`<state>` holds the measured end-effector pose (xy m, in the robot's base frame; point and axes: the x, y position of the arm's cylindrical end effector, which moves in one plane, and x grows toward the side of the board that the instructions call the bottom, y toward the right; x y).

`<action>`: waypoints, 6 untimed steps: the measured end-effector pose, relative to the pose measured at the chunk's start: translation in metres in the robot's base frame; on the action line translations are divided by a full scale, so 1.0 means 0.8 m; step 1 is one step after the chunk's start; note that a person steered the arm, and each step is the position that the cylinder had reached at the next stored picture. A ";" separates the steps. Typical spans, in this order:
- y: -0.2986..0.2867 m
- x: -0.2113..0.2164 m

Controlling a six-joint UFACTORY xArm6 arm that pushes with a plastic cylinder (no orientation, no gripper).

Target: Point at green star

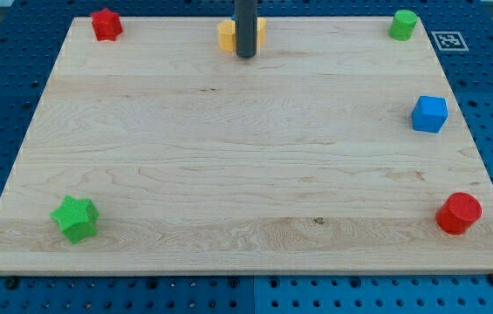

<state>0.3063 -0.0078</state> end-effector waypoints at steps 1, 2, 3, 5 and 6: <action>-0.050 0.084; -0.151 0.164; -0.265 0.238; -0.371 0.314; -0.322 0.373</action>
